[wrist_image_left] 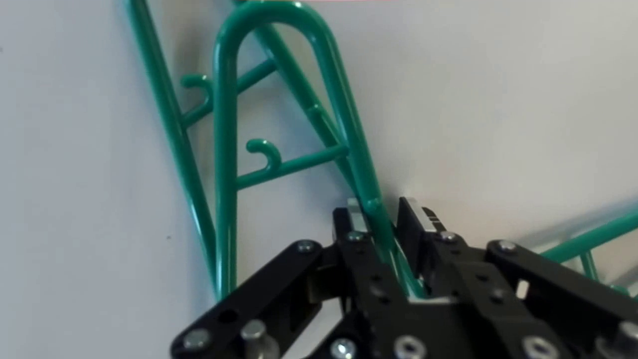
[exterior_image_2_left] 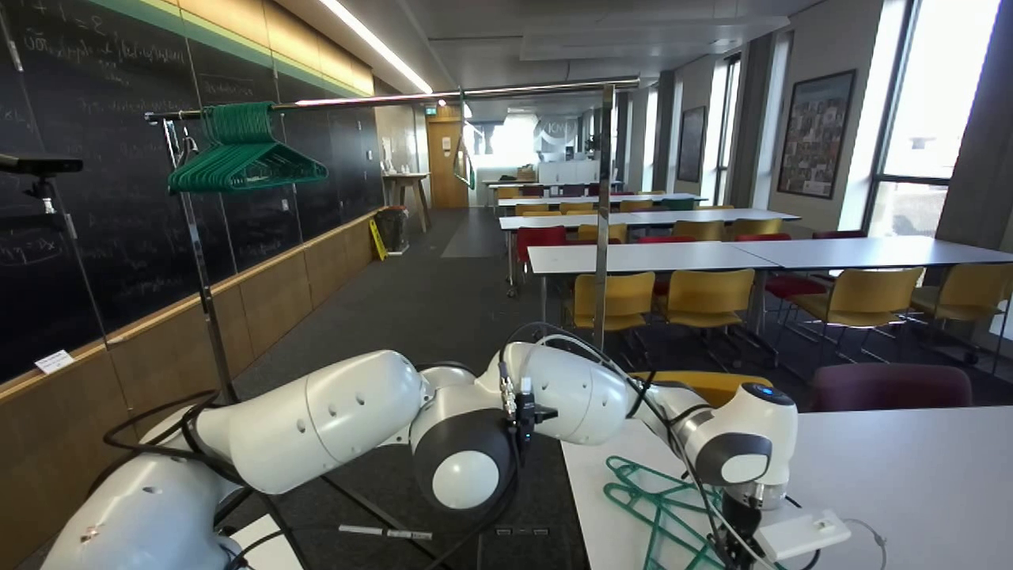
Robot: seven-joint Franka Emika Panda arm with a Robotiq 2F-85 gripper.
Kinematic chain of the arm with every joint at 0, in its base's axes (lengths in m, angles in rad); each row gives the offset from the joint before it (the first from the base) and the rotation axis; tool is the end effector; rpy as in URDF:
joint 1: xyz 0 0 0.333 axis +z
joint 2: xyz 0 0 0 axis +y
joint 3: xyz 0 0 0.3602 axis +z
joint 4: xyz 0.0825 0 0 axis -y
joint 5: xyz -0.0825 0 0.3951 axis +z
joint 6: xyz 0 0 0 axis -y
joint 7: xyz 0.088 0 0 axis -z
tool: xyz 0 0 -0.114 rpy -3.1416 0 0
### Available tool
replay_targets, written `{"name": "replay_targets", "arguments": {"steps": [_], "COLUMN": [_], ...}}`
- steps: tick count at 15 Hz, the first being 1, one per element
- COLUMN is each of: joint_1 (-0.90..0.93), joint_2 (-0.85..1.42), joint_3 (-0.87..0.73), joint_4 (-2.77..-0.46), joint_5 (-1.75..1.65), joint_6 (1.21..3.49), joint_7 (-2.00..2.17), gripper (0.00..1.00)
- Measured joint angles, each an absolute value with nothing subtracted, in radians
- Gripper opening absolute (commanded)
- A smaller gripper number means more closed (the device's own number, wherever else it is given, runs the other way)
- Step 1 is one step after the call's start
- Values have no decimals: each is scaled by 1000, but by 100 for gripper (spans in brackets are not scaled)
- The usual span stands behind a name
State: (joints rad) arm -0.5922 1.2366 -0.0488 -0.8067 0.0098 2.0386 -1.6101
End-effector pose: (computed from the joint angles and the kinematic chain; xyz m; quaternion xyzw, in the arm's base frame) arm 0.6884 -0.4887 0.1529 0.8781 0.4782 -0.0177 0.0064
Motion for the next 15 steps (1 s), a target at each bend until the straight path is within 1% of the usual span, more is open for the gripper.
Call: {"name": "replay_targets", "arguments": {"steps": [1,2,4,5,6,7,8,10,11,12,13,15], "joint_1": [-592,-592,-593,-593,-593,-593,-593,-593,-593,-593,-593,-593], "joint_2": [1237,1237,1237,1238,1238,1238,1239,1241,1242,1243,1243,1243], "joint_3": [-49,-49,-50,-50,-50,-50,-50,-50,-50,-50,-50,-50], "joint_4": [-805,-803,-802,-802,-802,-802,-802,-802,-802,-802,-802,-802], "joint_5": [10,10,10,10,10,10,10,10,10,10,10,10], "joint_6": [2039,2039,2039,2039,2039,2039,2039,2039,2039,2039,2039,2039], "joint_7": [-1610,-1610,-1610,-1610,-1610,-1610,-1610,-1610,-1610,-1610,-1610,-1610], "gripper": [0,2,3,36,37,42,51,64,23,27,26,13]}}
